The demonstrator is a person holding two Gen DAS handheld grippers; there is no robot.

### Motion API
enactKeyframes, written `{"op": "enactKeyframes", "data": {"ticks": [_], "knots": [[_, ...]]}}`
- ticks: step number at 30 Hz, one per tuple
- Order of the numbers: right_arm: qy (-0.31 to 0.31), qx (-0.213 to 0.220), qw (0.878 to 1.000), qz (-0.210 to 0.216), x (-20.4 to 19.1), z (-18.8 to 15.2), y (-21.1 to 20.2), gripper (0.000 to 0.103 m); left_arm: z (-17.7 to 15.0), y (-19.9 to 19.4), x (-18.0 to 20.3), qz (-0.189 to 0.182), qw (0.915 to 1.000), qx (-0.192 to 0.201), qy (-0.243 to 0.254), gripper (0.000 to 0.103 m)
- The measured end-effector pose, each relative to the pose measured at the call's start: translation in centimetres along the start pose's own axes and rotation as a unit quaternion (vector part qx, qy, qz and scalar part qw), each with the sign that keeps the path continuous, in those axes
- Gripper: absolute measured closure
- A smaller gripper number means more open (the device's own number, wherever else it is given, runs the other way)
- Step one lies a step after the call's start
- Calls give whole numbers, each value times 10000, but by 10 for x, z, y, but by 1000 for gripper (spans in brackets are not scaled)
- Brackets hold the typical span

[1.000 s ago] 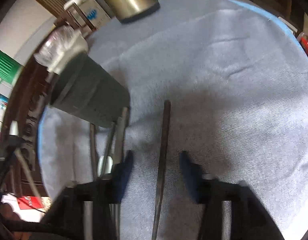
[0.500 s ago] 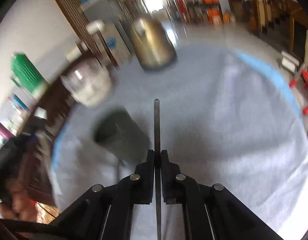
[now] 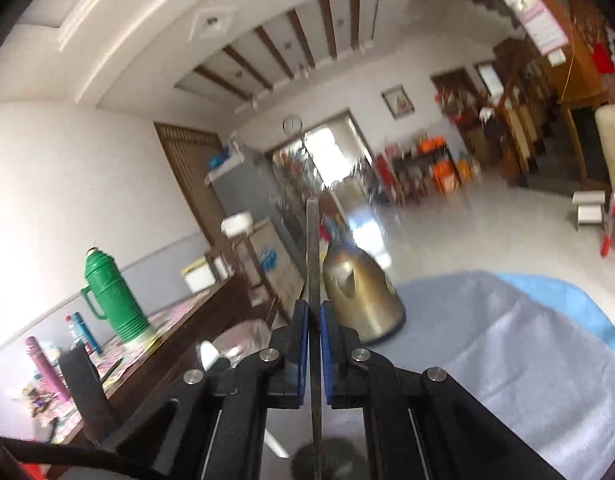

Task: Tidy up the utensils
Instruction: 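Lift the chopstick with the right tool while the left tool lifts the spoon into the cup, then grasp another chopstick with the right tool while the left tool grasps a chopstick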

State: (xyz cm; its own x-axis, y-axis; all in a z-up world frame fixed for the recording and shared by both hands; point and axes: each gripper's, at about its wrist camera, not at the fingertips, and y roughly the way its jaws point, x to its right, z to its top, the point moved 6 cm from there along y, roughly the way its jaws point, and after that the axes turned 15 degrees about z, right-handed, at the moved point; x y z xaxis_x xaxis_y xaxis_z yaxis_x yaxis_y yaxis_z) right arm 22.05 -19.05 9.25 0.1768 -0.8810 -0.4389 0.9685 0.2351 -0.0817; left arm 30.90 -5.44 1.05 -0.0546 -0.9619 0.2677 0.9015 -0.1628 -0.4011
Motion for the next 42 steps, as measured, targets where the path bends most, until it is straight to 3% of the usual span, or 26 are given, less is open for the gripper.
{"op": "enactKeyframes", "data": {"ticks": [5, 9, 14, 18, 20, 21, 22, 23, 26, 28, 29, 37, 38, 42], "knots": [[-492, -87, 9986, -157, -3, -27, 49, 97, -31, 26, -6, 53, 9991, -387, 135, 73], [-398, -722, 9966, -39, 7, -57, 73, 97, -45, 24, -17, 26, 9981, -581, 224, 73], [145, -1332, 9908, 176, 26, -76, 54, 92, -45, -4, -36, 110, 9979, -506, 379, 70], [400, -1472, 9881, 197, 36, -76, 25, 89, -62, -30, -55, 229, 9943, -765, 713, 57], [568, -1612, 9850, 225, 43, -84, 3, 78, -79, -40, -67, 322, 9905, -998, 892, 53], [631, -1699, 9832, 207, 47, -90, -8, 63, -89, -44, -72, 341, 9880, -1176, 942, 52], [736, -1803, 9806, 209, 51, -99, -18, 36, -98, -45, -76, 337, 9854, -1366, 959, 52], [843, -1862, 9786, 247, 53, -106, -26, 31, -113, -47, -81, 310, 9809, -1663, 958, 52], [1117, -2389, 9640, 344, 56, -145, -43, 34, -147, -54, -88, 285, 9692, -2251, 962, 52], [1284, -2753, 9523, 282, 65, -172, -48, 61, -170, -60, -89, 229, 9613, -2551, 1017, 52], [1301, -2873, 9486, 245, 68, -180, -49, 65, -181, -63, -88, 209, 9572, -2683, 1062, 52], [1877, -3544, 9154, 344, 83, -243, -41, 65, -242, -94, -69, -198, 9329, -3301, 1426, 52], [1901, -3580, 9135, 351, 83, -246, -39, 66, -243, -98, -68, -183, 9371, -3145, 1501, 52], [2057, -3674, 9065, 323, 83, -256, -25, 71, -245, -98, -65, -185, 9346, -3130, 1682, 52]]}}
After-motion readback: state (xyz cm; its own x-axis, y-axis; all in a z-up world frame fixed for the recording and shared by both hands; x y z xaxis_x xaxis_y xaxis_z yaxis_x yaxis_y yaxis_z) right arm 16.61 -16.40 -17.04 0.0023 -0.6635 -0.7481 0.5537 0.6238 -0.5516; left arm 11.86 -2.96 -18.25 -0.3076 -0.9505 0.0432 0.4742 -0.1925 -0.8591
